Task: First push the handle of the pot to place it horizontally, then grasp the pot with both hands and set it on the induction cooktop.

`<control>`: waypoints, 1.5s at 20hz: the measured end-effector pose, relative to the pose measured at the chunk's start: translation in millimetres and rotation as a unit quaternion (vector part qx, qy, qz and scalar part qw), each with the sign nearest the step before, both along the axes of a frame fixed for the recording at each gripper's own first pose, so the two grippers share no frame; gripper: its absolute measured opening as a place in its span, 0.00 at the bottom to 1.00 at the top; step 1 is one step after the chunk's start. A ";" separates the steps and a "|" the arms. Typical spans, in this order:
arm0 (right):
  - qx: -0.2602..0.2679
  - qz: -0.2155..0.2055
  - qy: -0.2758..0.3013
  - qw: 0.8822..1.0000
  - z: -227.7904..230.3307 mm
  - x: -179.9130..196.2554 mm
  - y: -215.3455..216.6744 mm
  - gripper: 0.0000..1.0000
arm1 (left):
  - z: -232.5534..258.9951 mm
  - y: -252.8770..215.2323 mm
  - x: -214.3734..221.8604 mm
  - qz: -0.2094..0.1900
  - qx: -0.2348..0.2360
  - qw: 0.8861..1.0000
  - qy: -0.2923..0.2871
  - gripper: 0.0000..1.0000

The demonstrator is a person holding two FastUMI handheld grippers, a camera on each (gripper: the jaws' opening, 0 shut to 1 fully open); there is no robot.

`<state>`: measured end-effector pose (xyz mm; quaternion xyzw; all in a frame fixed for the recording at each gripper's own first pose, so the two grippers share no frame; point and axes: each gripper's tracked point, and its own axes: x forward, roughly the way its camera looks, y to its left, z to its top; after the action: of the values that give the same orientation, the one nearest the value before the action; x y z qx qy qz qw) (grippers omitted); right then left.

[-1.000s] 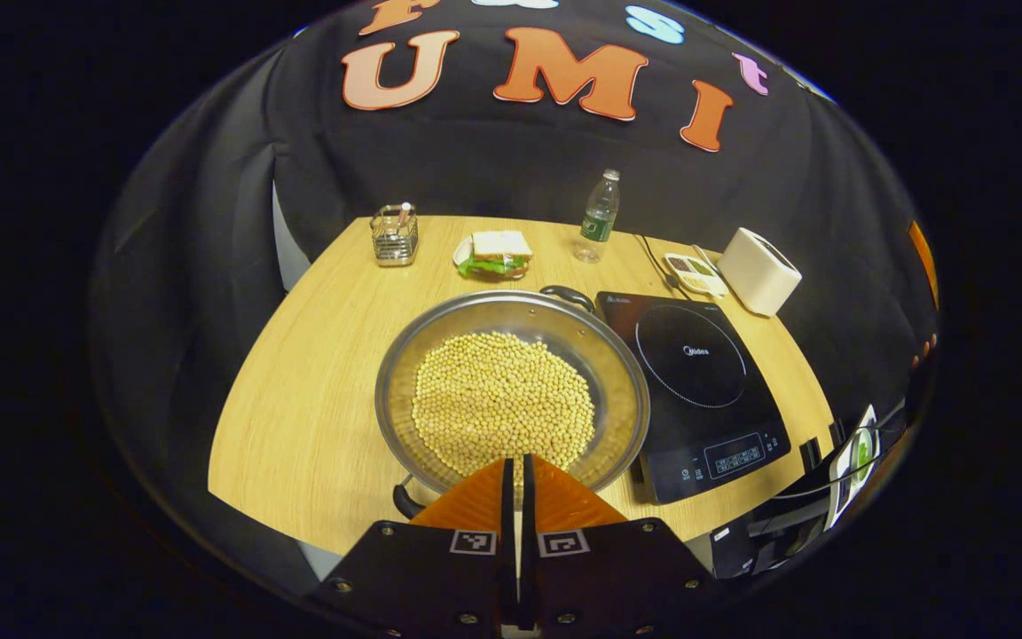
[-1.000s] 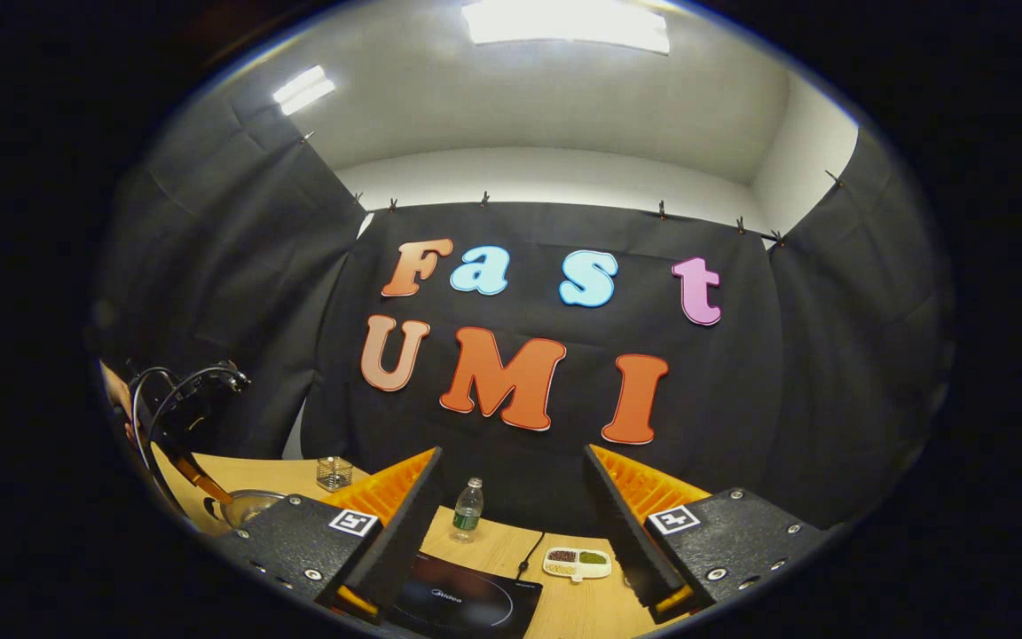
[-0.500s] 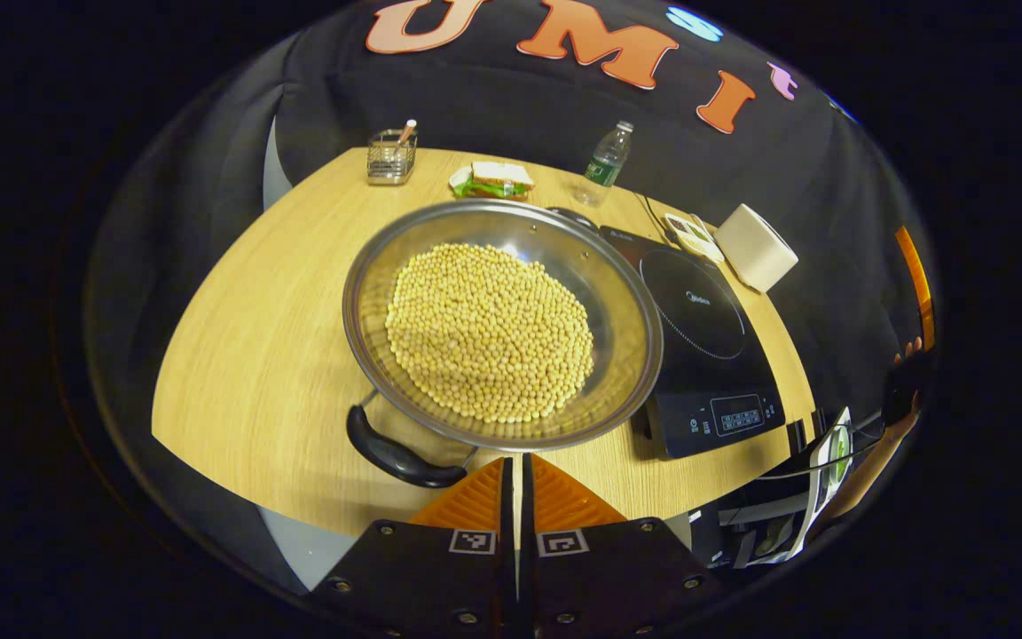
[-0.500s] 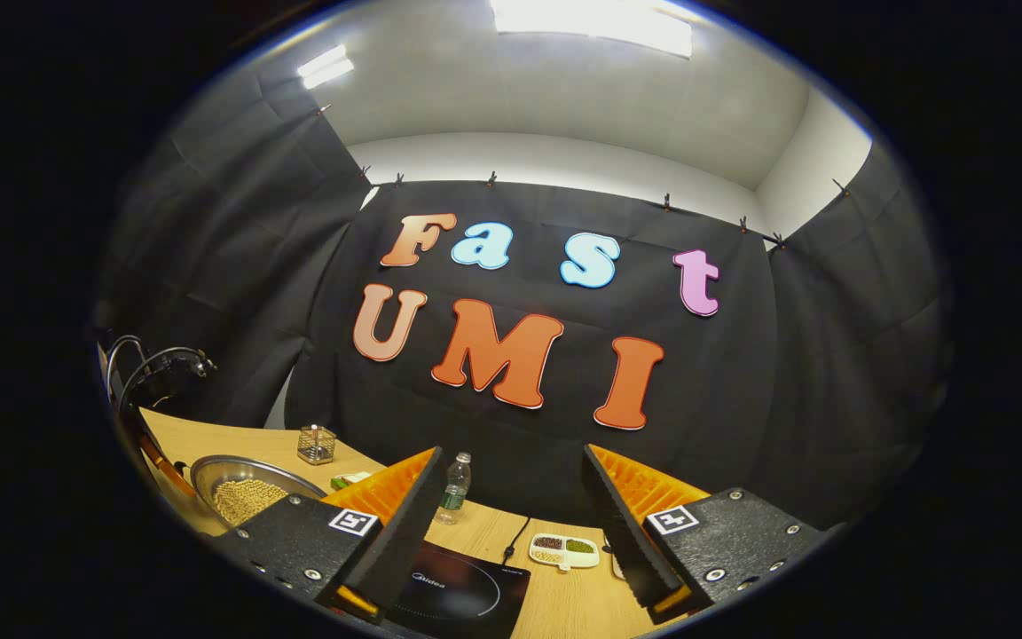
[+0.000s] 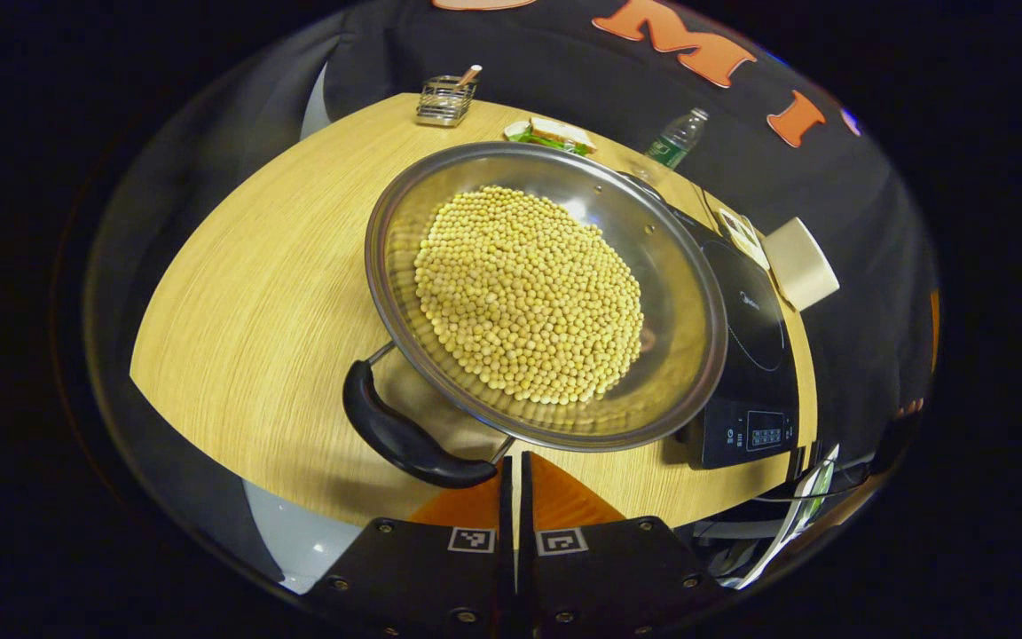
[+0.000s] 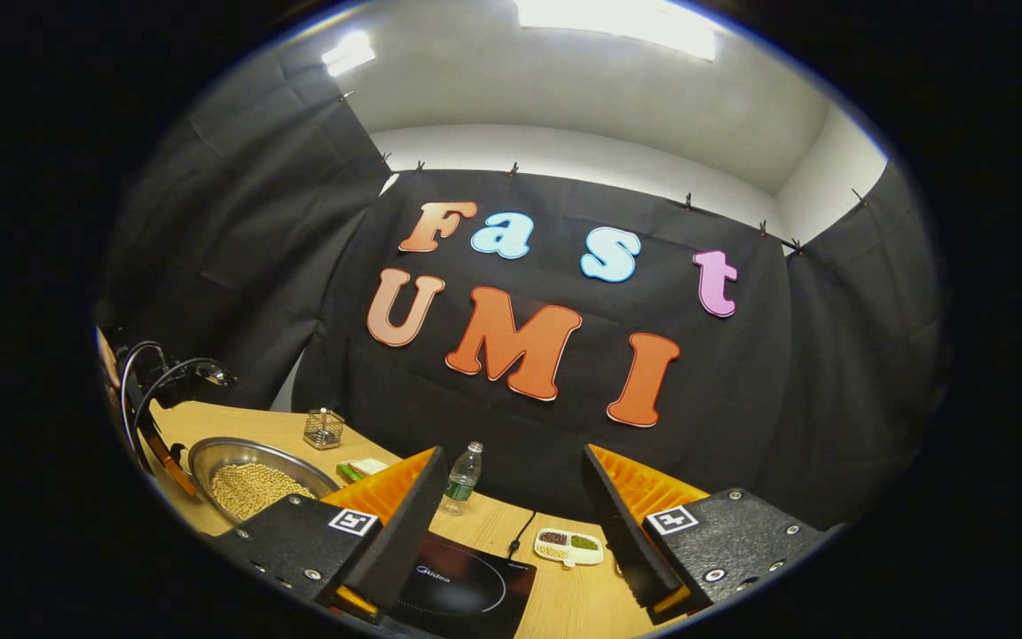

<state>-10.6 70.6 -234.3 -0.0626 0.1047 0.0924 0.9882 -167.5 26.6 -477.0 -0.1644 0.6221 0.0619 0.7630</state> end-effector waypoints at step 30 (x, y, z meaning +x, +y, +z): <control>0.066 0.101 0.213 0.969 -107.8 -11.8 116.5 0.95 | 5.3 126.5 50.0 0.035 0.134 0.990 -0.001 0.02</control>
<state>-22.3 187.1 -342.0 0.0137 0.3001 0.2098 0.9305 -117.5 153.2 -471.7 -0.0821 0.6010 0.1714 0.7763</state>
